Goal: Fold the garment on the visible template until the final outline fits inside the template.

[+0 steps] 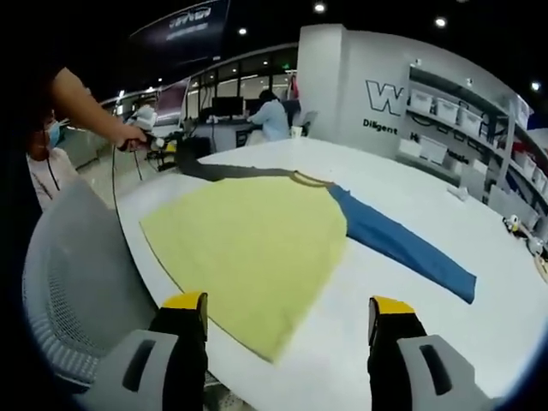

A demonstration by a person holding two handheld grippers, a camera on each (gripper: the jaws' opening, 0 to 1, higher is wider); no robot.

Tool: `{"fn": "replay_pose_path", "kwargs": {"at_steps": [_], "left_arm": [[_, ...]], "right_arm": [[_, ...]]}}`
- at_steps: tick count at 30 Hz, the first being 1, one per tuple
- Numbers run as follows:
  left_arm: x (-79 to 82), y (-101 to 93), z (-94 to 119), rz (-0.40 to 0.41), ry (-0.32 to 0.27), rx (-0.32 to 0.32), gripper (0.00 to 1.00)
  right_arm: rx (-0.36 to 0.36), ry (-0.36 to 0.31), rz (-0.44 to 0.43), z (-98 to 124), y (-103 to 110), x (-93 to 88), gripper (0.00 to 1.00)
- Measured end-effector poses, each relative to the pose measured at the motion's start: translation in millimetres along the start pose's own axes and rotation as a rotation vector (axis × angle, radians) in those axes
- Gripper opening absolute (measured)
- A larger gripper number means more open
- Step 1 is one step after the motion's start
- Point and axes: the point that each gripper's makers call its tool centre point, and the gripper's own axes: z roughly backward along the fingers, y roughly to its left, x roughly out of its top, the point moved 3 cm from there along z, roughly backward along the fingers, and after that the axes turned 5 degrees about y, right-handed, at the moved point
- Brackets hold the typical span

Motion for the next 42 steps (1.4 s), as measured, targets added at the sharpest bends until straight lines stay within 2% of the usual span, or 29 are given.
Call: {"fn": "replay_pose_path", "kwargs": {"at_steps": [8, 10, 17, 23, 30, 36, 42], "left_arm": [[30.7, -16.1, 11, -0.015, -0.031, -0.028, 0.02], [36.5, -22.3, 13, -0.04, -0.035, -0.039, 0.02], [58.6, -39.0, 20, -0.061, -0.067, -0.078, 0.02], [88.4, -51.1, 24, -0.059, -0.115, -0.095, 0.02], [133.4, -74.2, 30, -0.036, -0.196, -0.132, 0.02], [173.0, -105.6, 33, -0.02, -0.272, -0.211, 0.01], [205.3, -137.0, 38, -0.07, -0.349, -0.294, 0.01]], "right_arm": [[0.01, -0.07, -0.033, 7, -2, 4.5, 0.82], [0.017, -0.087, -0.028, 10, -1, 4.5, 0.83], [0.032, -0.119, -0.048, 14, -1, 2.8, 0.94], [0.038, -0.13, -0.037, 15, -3, 2.7, 0.94], [0.049, -0.148, -0.027, 18, -8, 6.7, 0.96], [0.061, -0.169, -0.015, 21, -9, 10.8, 0.99], [0.058, -0.179, -0.023, 26, -10, 10.1, 0.99]]}}
